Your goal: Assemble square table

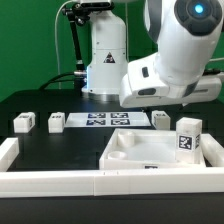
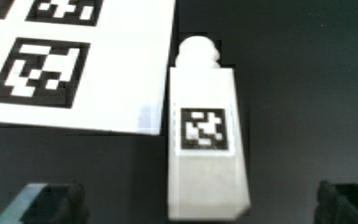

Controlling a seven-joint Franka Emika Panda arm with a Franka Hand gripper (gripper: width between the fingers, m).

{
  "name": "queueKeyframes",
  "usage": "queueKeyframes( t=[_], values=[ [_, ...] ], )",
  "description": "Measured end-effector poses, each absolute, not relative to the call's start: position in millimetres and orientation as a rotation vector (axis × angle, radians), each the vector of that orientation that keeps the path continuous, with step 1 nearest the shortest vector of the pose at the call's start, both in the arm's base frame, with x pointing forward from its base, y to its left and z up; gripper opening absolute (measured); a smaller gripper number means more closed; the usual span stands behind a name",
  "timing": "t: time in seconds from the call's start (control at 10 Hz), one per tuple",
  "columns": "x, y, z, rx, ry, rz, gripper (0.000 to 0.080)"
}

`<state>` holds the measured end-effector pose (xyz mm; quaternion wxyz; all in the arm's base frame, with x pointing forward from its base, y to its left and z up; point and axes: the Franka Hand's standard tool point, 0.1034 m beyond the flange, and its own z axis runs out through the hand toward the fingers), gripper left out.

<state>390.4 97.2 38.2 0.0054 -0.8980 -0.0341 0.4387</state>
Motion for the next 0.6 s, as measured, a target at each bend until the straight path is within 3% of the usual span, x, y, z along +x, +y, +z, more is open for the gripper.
queueKeyframes(
  t=[0.6],
  values=[
    [379.8,100.1,24.6,-2.812,-0.093,1.401,0.0649]
  ],
)
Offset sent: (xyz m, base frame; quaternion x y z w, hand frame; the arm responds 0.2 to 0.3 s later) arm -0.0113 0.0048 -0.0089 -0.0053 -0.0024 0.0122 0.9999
